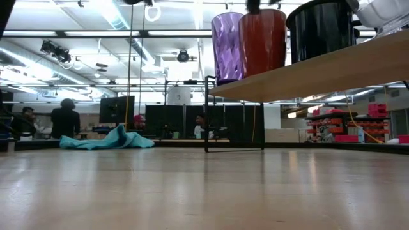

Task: Stack small to large cups/mugs on shelf
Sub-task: Put the transparent mug on the shelf aligned with the other transparent mug

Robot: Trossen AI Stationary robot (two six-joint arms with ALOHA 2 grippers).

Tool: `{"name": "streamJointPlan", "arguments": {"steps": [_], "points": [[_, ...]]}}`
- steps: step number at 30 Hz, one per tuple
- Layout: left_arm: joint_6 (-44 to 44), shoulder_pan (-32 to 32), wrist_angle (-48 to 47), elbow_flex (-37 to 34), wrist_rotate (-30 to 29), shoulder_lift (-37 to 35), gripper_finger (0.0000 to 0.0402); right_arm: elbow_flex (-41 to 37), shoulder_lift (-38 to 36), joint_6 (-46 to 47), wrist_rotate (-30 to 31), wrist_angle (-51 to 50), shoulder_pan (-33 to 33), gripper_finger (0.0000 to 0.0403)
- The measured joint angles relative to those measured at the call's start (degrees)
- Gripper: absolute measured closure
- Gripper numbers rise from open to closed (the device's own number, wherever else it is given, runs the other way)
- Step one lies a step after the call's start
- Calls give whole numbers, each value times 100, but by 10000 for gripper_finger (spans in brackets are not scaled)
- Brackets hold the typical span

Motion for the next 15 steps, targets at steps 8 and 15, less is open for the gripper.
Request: {"name": "streamJointPlan", "arguments": {"steps": [8,15], "points": [[4,117,-1313,1272,-46,456,259,3,-7,-4,-11,-14,4,359],[272,134,-1562,1599,-15,592,236,5,-17,42,-7,-69,0,359]]}}
